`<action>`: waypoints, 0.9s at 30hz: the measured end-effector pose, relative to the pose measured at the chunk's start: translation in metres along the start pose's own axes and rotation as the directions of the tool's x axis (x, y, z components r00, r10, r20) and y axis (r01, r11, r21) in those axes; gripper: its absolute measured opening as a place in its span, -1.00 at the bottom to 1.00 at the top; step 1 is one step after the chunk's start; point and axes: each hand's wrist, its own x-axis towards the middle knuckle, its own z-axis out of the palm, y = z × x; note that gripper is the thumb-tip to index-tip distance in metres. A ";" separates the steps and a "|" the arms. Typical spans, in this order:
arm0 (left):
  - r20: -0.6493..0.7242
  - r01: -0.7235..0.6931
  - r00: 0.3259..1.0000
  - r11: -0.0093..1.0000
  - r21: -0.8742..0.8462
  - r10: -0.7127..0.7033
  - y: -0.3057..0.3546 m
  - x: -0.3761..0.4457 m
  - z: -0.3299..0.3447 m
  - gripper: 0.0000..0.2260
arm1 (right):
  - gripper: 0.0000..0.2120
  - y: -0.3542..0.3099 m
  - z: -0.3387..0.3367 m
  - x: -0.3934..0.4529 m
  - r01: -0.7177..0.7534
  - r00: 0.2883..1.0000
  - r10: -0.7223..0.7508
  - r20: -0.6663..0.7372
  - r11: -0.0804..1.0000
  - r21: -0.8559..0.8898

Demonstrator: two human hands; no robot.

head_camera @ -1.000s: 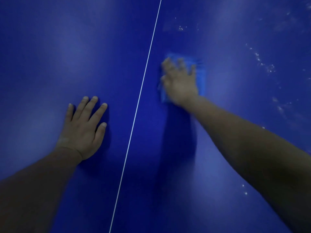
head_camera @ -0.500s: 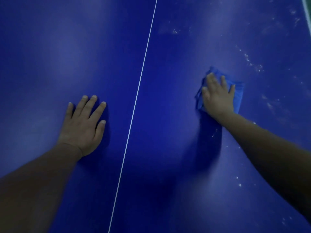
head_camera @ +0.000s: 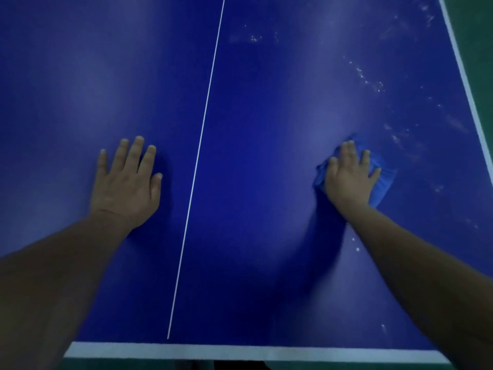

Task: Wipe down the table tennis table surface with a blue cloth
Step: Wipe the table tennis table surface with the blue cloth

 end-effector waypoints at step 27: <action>0.071 0.004 0.997 0.987 -0.162 0.007 -0.026 -0.221 0.028 -0.43 | -0.44 -0.009 0.011 -0.137 0.632 0.775 -0.614 0.151 0.759 -0.155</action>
